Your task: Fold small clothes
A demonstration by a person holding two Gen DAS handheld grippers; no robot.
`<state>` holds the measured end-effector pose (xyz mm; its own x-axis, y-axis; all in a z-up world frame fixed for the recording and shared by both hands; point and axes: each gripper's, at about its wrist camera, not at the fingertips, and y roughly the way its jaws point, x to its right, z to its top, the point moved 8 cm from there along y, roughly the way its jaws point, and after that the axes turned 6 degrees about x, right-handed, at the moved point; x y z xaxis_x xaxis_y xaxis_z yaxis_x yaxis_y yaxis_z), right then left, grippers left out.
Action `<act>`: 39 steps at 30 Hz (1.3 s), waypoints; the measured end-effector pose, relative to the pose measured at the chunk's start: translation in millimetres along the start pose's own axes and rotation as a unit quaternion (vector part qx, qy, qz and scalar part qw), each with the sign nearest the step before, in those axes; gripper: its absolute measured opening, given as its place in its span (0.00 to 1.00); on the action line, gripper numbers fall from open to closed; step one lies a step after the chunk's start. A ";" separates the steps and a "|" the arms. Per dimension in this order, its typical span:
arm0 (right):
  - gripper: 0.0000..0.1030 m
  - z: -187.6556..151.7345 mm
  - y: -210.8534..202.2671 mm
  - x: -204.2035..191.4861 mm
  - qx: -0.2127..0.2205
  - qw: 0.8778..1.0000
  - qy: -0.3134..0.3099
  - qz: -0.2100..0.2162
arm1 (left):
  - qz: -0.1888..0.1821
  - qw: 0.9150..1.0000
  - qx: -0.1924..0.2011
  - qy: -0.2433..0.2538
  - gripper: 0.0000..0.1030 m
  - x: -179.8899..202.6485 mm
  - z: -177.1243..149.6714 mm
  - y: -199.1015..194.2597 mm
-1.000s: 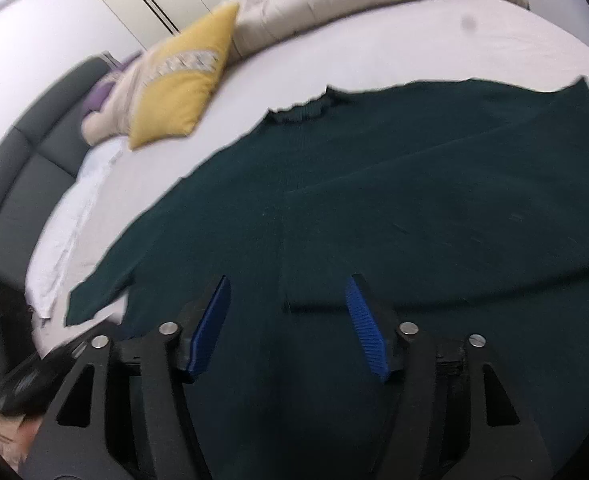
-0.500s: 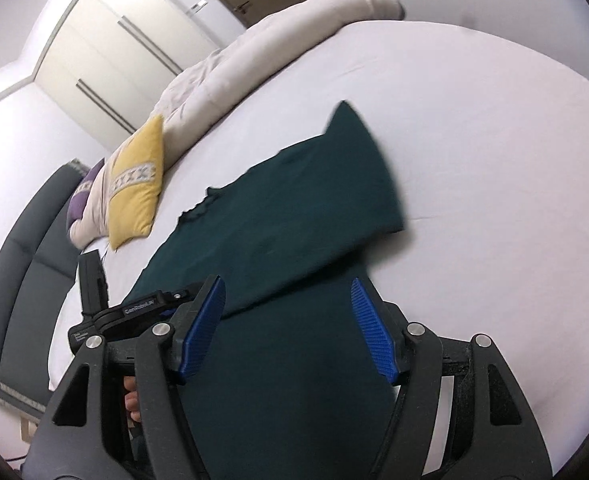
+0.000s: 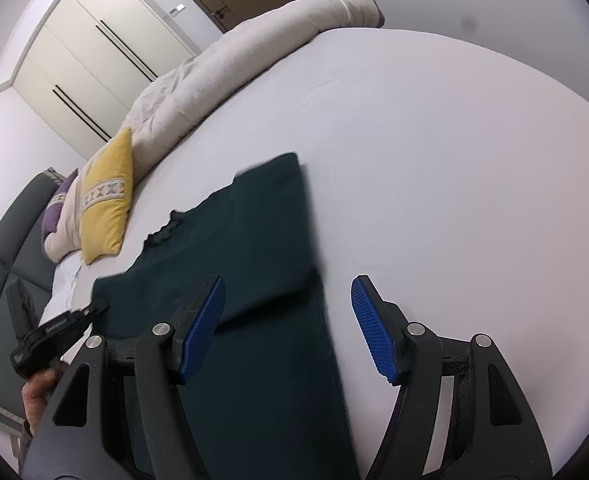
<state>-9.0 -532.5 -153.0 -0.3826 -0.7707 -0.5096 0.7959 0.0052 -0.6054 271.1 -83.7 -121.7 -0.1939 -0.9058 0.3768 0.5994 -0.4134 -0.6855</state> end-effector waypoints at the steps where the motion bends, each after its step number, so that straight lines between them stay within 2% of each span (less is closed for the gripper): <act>1: 0.62 5.2 5.6 -0.7 -0.001 1.000 -0.003 -0.002 | 0.006 1.000 -0.004 -0.006 0.08 -11.0 -0.8 4.3; 6: 0.62 29.3 47.3 -10.3 -0.014 0.999 -0.016 -0.026 | 0.015 0.999 -0.033 -0.004 0.08 -19.8 -20.3 32.1; 12: 0.62 44.0 102.5 -17.7 -0.049 0.997 -0.037 -0.044 | 0.012 0.999 -0.030 -0.003 0.08 -24.3 -25.3 34.7; 14: 0.56 43.7 125.1 -22.6 -0.071 0.995 -0.048 -0.040 | 0.012 0.999 -0.029 0.003 0.08 -22.0 -25.4 35.6; 16: 0.29 41.8 146.3 -20.0 -0.090 0.992 -0.061 -0.062 | 0.009 1.000 -0.026 0.007 0.08 -20.7 -24.1 35.3; 17: 0.21 44.6 151.7 -20.2 -0.085 0.991 -0.072 -0.071 | 0.007 1.000 -0.024 0.008 0.08 -20.4 -23.1 37.3; 18: 0.06 47.7 154.5 -19.9 -0.083 0.991 -0.073 -0.072 | 0.006 1.000 -0.021 0.008 0.08 -18.6 -21.3 38.3; 20: 0.05 55.0 153.6 -18.5 -0.083 0.993 -0.053 -0.062 | -0.002 1.000 -0.011 0.009 0.08 -14.0 -16.8 34.5; 25: 0.04 71.5 140.9 -16.6 -0.049 0.996 -0.043 -0.053 | -0.011 0.999 0.007 0.035 0.08 8.2 -6.5 39.4; 28: 0.04 66.9 155.9 -1.5 -0.056 0.996 -0.027 -0.057 | 0.002 1.000 -0.013 0.027 0.08 -1.5 -15.6 58.3; 31: 0.05 58.1 165.5 9.5 -0.048 0.998 -0.015 -0.036 | -0.015 1.000 -0.011 0.008 0.09 -13.3 -21.8 61.7; 33: 0.06 59.2 161.3 11.1 -0.047 0.999 -0.010 -0.019 | -0.019 1.000 -0.012 0.009 0.09 -14.1 -20.6 59.3; 36: 0.15 64.6 140.9 14.0 -0.039 0.998 -0.010 -0.042 | -0.017 1.000 -0.012 0.006 0.12 -16.1 -19.4 58.8; 39: 0.15 58.8 115.7 -8.3 -0.030 0.998 -0.045 -0.037 | -0.018 1.000 -0.010 0.004 0.12 -16.2 -21.4 57.0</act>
<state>113.8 -562.9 -182.9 -0.3937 -0.8243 -0.4068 0.7362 -0.0177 -0.6765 291.8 -94.6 -180.2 -0.2219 -0.8909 0.3964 0.5758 -0.4478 -0.6841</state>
